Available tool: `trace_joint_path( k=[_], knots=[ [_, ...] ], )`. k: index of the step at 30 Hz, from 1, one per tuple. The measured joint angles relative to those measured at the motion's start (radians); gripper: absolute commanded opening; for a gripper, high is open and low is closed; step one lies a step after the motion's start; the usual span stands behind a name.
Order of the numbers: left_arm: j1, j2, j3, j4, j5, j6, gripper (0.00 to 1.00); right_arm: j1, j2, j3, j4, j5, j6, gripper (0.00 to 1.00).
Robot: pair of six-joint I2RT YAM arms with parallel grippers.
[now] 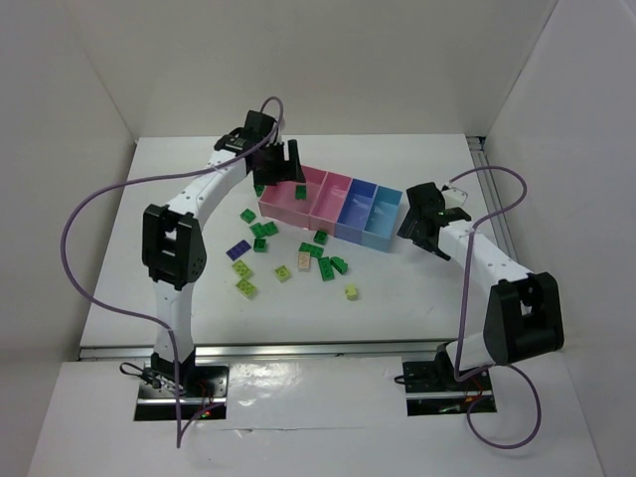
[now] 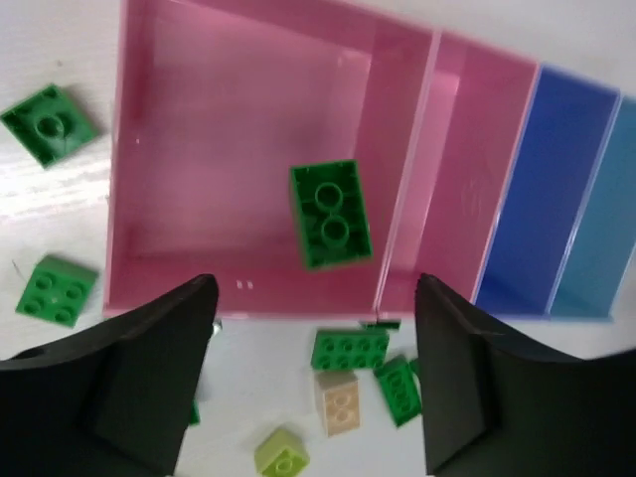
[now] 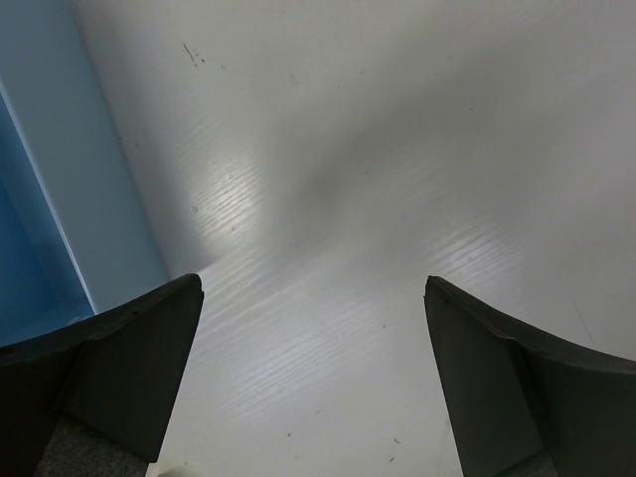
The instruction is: Sort the legos into containers by color
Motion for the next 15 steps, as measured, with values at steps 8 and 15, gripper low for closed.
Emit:
trace_joint_path(
  k=[8, 15],
  knots=[
    [0.047, 0.068, 0.105, -0.022, -0.080, -0.045, 0.00, 0.000, -0.024, -0.002, -0.001, 0.000, -0.005, 1.00],
    [0.182, 0.125, 0.160, -0.029, -0.108, -0.077, 0.00, 0.000, -0.021, -0.001, -0.002, -0.004, -0.007, 1.00]
  ],
)
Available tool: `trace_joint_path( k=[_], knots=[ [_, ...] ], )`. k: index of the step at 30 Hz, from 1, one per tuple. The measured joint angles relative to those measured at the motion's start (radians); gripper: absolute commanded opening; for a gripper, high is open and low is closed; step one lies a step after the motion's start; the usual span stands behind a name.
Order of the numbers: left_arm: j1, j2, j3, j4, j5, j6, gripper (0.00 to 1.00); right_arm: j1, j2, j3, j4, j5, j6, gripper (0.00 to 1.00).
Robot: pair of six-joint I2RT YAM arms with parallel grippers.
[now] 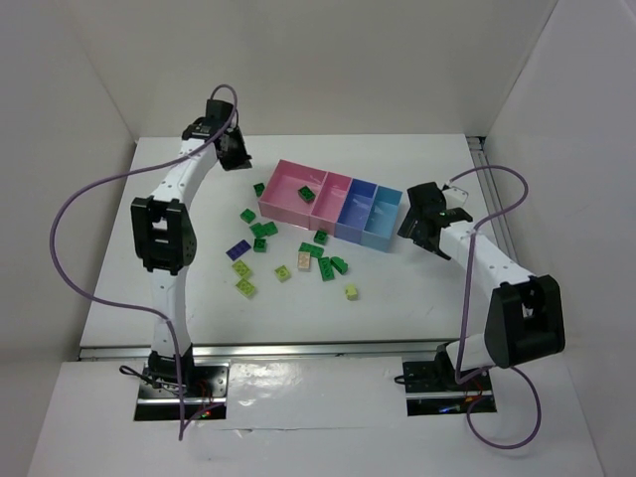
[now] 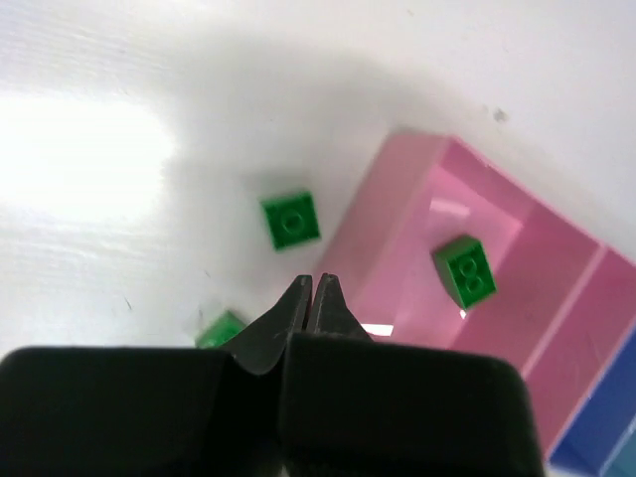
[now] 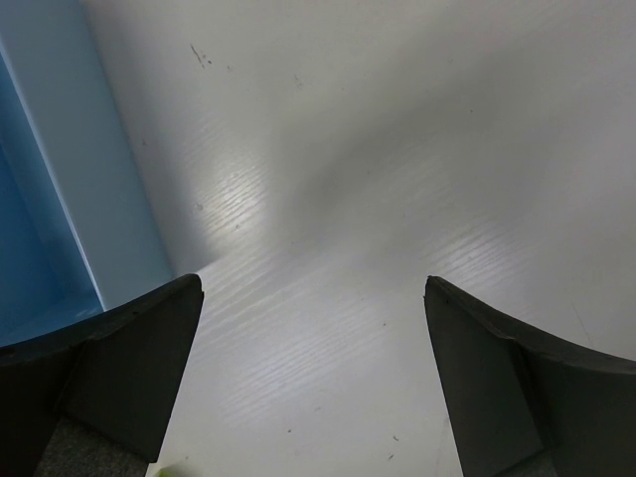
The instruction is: Sort the legos into containers by color
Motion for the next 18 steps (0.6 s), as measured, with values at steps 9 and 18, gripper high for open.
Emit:
trace_joint_path(
  k=[9, 18],
  knots=[
    [0.013, 0.218, 0.077, -0.021, 0.120, 0.016, 0.00, 0.000, 0.039, 0.021, -0.003, -0.009, -0.006, 1.00],
    [-0.093, 0.199, -0.038, 0.009, 0.113, 0.117, 0.06, 0.000, 0.068, 0.023, -0.008, -0.009, -0.010, 1.00]
  ],
)
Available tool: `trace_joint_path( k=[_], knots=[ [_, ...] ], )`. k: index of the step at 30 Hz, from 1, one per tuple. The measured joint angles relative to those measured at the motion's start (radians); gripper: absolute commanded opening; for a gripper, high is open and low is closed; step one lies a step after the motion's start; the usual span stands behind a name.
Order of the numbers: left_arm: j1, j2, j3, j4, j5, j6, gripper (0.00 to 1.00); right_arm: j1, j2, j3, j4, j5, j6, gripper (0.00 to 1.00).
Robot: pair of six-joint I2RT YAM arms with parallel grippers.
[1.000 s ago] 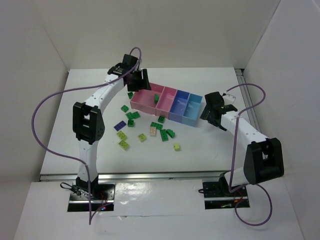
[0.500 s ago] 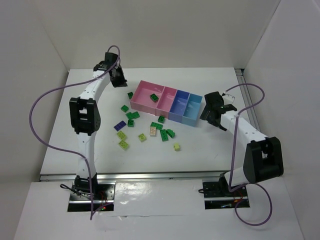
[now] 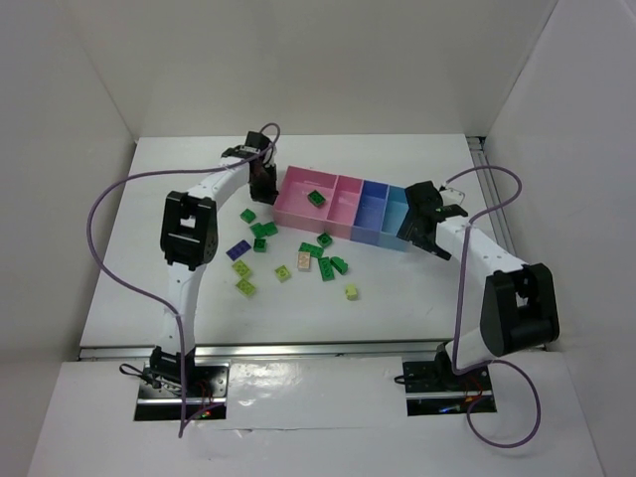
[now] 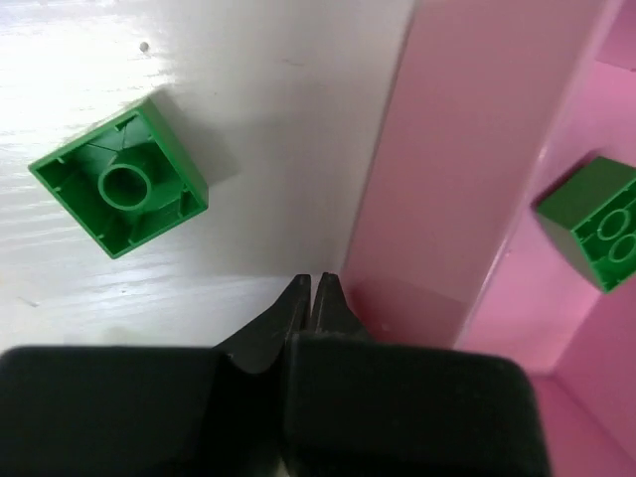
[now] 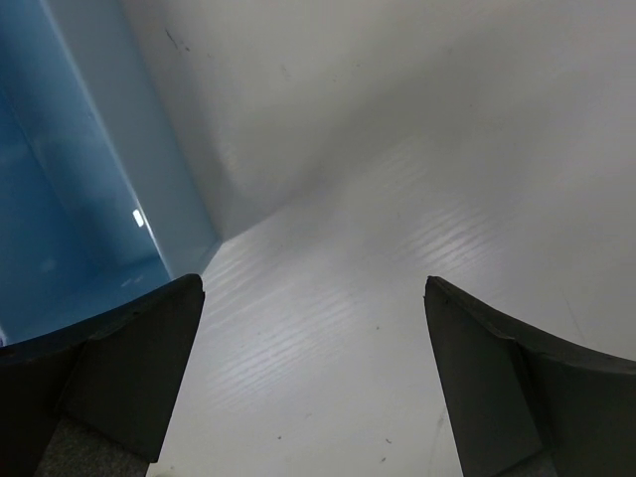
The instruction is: Sort the legos into containers by color
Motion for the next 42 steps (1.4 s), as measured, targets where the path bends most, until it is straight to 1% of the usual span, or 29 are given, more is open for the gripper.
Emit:
trace_joint_path(
  k=[1, 2, 3, 4, 5, 15, 17, 20, 23, 24, 26, 33, 35, 38, 40, 42],
  knots=[
    [-0.008, -0.005, -0.003, -0.001, -0.021, 0.008, 0.16, -0.002, 0.002, 0.000, -0.007, 0.002, 0.000, 1.00],
    [-0.013, -0.007, -0.003, -0.002, -0.042, 0.017, 0.51, -0.003, 0.003, 0.000, -0.011, 0.002, 0.000, 1.00],
    [-0.017, -0.011, -0.002, -0.004, -0.069, 0.028, 0.68, -0.003, 0.003, 0.000, -0.013, 0.002, 0.000, 1.00],
    [-0.018, -0.013, 0.003, -0.011, -0.104, 0.030, 0.74, -0.004, 0.003, 0.000, -0.019, 0.003, -0.001, 1.00],
    [-0.016, -0.014, 0.008, -0.016, -0.119, 0.030, 0.82, -0.004, 0.003, 0.000, -0.015, -0.004, 0.000, 1.00],
    [-0.016, -0.017, 0.024, -0.027, -0.262, 0.013, 0.82, 0.000, 0.045, 0.000, -0.007, -0.050, 0.000, 1.00],
    [-0.016, -0.014, 0.037, -0.039, -0.296, 0.001, 0.76, 0.000, 0.052, 0.000, -0.007, -0.053, -0.003, 1.00],
    [-0.017, 0.005, 0.097, -0.063, -0.341, -0.019, 0.75, 0.005, 0.053, 0.000, -0.006, -0.055, -0.005, 1.00],
    [-0.017, 0.037, 0.171, -0.068, -0.369, -0.040, 0.69, 0.006, 0.053, 0.000, -0.006, -0.058, -0.008, 1.00],
    [-0.017, 0.049, 0.190, -0.068, -0.377, -0.044, 0.64, 0.007, 0.053, 0.000, -0.006, -0.059, -0.008, 1.00],
    [-0.017, 0.071, 0.216, -0.069, -0.388, -0.064, 0.60, 0.007, 0.053, 0.000, -0.006, -0.059, -0.011, 1.00],
    [-0.017, 0.117, 0.223, -0.091, -0.404, -0.090, 0.59, 0.007, 0.056, 0.000, -0.007, -0.059, -0.015, 1.00],
    [-0.014, 0.123, 0.223, -0.090, -0.399, -0.098, 0.55, 0.007, 0.056, 0.000, -0.007, -0.058, -0.015, 1.00],
    [-0.008, 0.123, 0.223, -0.093, -0.378, -0.107, 0.30, 0.007, 0.056, 0.005, -0.011, -0.057, -0.018, 1.00],
    [-0.003, 0.123, 0.232, -0.099, -0.363, -0.108, 0.20, 0.007, 0.056, 0.021, -0.022, -0.053, -0.025, 1.00],
    [0.004, 0.122, 0.234, -0.104, -0.346, -0.101, 0.20, 0.007, 0.053, 0.048, -0.033, -0.046, -0.033, 1.00]
  ],
)
